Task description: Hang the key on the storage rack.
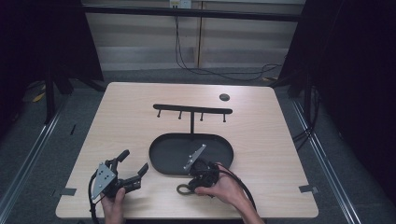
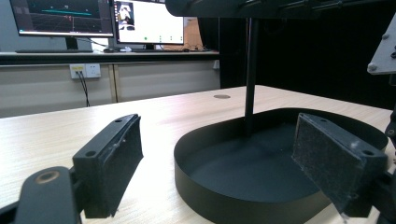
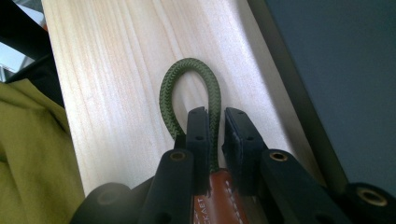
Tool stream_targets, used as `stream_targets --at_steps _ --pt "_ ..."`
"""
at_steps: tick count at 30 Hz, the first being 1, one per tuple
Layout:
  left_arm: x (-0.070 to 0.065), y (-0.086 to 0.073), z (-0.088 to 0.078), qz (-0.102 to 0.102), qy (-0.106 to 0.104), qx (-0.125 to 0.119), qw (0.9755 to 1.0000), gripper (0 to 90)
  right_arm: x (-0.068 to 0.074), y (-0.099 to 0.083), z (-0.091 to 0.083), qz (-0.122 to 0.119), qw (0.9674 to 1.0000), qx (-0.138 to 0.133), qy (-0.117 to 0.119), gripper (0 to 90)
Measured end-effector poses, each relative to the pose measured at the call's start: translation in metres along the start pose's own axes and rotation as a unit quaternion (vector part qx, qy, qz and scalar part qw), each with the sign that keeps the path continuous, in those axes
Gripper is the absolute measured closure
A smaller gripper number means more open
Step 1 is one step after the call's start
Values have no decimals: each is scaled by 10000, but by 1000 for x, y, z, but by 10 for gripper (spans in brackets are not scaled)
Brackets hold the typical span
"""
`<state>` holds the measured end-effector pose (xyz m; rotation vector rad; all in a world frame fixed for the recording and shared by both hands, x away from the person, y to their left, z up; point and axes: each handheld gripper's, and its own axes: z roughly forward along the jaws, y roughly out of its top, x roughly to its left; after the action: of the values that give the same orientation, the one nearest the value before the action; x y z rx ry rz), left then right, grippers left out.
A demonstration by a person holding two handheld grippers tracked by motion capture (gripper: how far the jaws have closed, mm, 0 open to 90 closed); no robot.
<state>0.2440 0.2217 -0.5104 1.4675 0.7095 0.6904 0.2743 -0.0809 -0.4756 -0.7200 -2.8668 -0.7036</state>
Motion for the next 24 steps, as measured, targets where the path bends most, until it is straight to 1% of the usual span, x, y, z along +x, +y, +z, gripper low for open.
stream_targets --at_steps 5,6,9,12,15,16,19,21,24 --pt "0 0 0 -1 0 0 10000 156 4 4 0 -99 9998 154 -112 808" --pt "0 0 0 0 -2 1 10000 156 4 5 1 -44 9998 179 -124 811" --pt "0 0 0 4 -4 4 10000 156 1 4 1 14 9999 158 -60 829" --pt "0 0 0 4 -6 4 10000 156 3 5 1 -57 9997 210 -114 839" --pt "0 0 0 -3 -1 -1 10000 156 3 9 0 -106 9990 423 -96 850" --pt "0 0 0 12 -2 9 10000 156 3 10 1 -167 9987 474 -98 850" --pt "0 0 0 1 -1 0 10000 156 5 15 1 -254 9973 665 -202 852" --pt "0 0 0 -5 -5 3 10000 156 6 18 2 -309 9963 767 -215 858" --pt "0 0 0 1 -1 0 10000 156 5 22 3 -270 9952 919 -189 859"
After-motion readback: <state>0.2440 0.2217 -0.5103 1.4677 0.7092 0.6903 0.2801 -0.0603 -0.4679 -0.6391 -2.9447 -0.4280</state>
